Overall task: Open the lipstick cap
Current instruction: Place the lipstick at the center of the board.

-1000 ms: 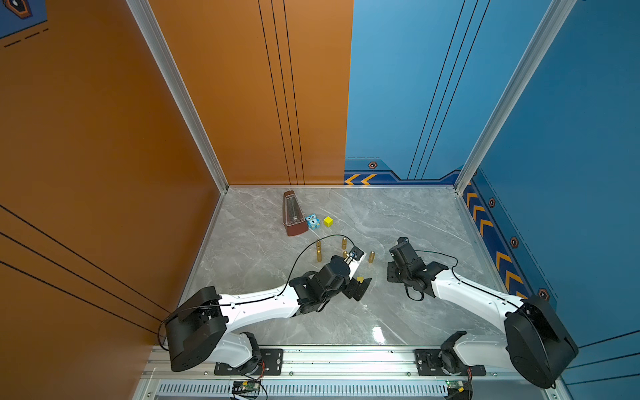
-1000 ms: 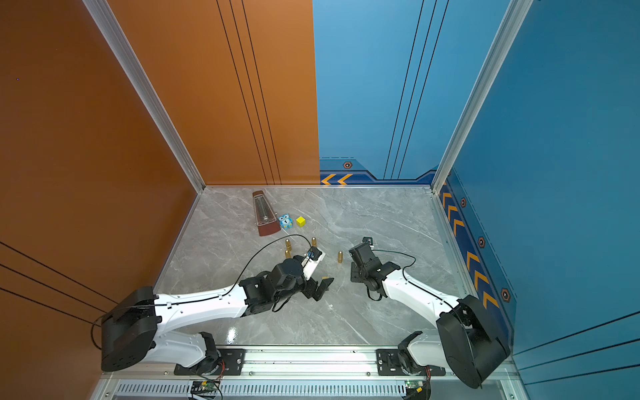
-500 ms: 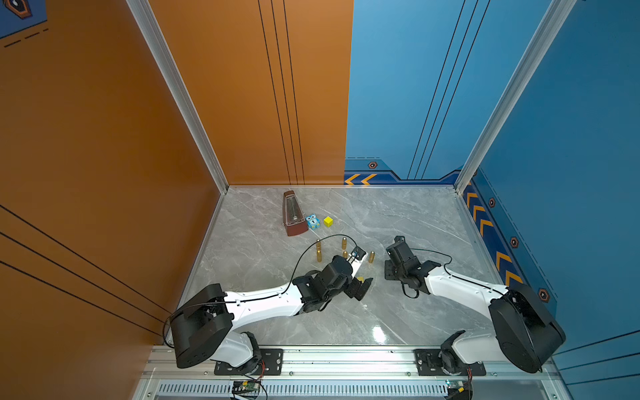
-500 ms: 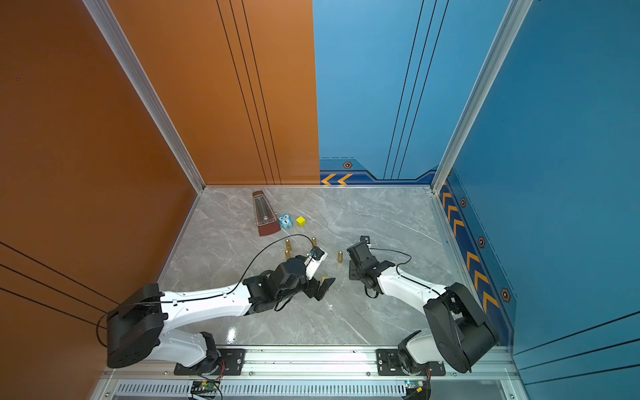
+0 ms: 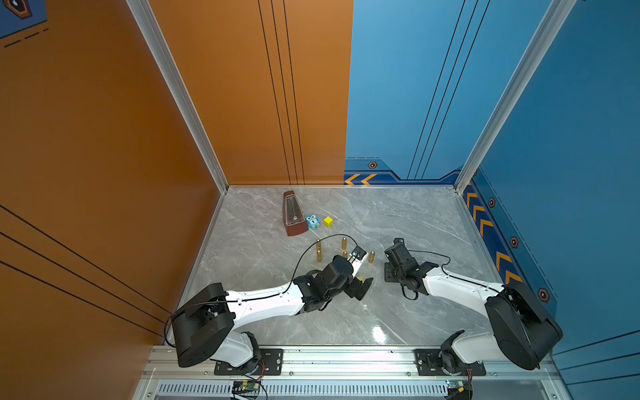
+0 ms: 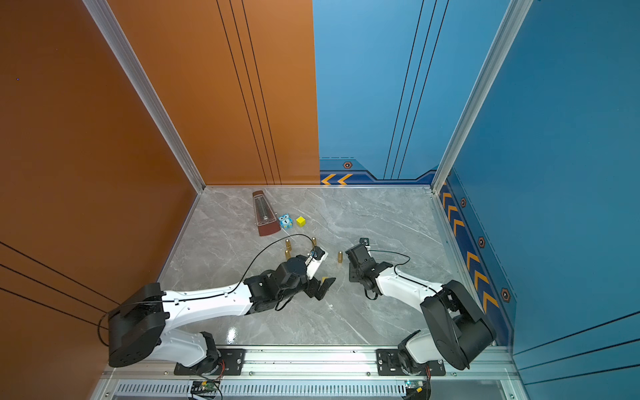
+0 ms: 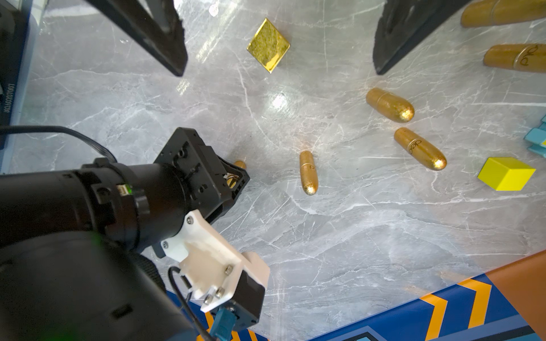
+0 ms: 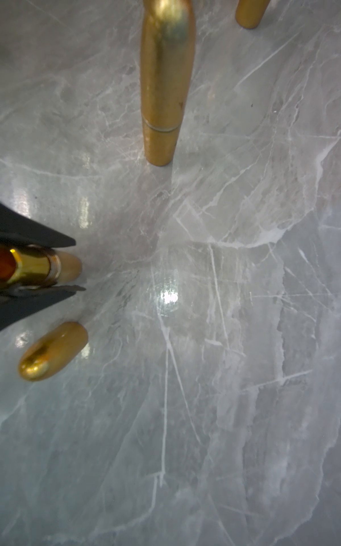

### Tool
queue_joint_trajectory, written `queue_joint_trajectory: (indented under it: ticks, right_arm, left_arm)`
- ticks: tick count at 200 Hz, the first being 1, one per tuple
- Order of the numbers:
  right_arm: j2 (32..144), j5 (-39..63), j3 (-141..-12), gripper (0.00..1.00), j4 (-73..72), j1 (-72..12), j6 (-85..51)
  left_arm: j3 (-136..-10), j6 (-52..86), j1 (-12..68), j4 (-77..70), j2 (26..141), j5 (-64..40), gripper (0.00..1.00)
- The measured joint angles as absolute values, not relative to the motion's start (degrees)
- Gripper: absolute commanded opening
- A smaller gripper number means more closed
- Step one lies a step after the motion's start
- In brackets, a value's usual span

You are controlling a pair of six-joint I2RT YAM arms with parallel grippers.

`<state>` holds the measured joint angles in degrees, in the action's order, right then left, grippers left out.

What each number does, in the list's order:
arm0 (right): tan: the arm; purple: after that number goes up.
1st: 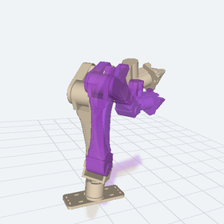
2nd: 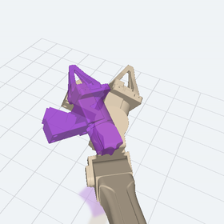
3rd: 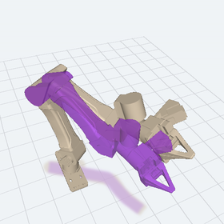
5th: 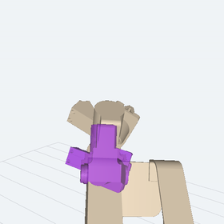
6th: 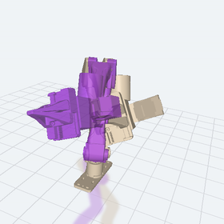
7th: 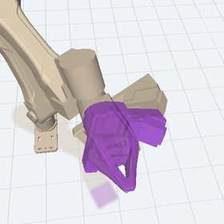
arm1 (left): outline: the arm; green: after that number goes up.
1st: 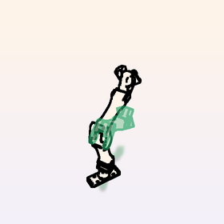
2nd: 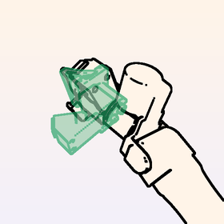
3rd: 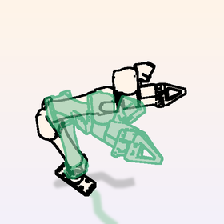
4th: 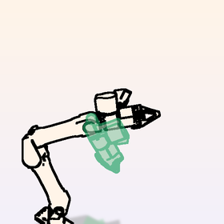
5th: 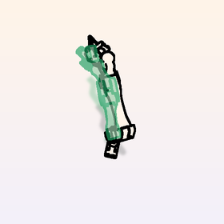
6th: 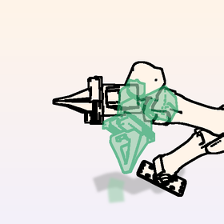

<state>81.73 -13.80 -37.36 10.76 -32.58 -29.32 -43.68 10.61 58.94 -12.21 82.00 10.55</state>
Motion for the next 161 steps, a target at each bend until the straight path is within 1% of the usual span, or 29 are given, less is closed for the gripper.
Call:
queue_joint_trajectory:
  ticks: [23,41,99,139,161]
  right_arm:
    - [81.7,-13.8,-37.2,0.26,10.4,-32.7,-29.3]
    - [81.8,-13.8,-37.0,0.32,10.3,-32.7,-29.3]
    - [81.6,-13.6,-37.0,0.47,11.0,-33.0,-28.7]
    - [77.1,-13.6,-38.6,0.56,15.8,-33.7,-28.7]
    - [74.3,-13.5,-41.4,0.6,19.0,-33.8,-28.9]
  left_arm:
    - [-43.7,10.6,58.9,-12.2,82.0,10.5,0.99]
    - [-43.7,10.6,58.9,-12.2,82.0,10.5,0.99]
    - [-43.7,10.6,58.9,-12.2,82.0,10.5,0.99]
    - [-43.1,10.6,57.7,-12.2,80.9,10.5,0.99]
    - [-41.9,10.6,56.6,-12.2,79.3,10.5,0.99]
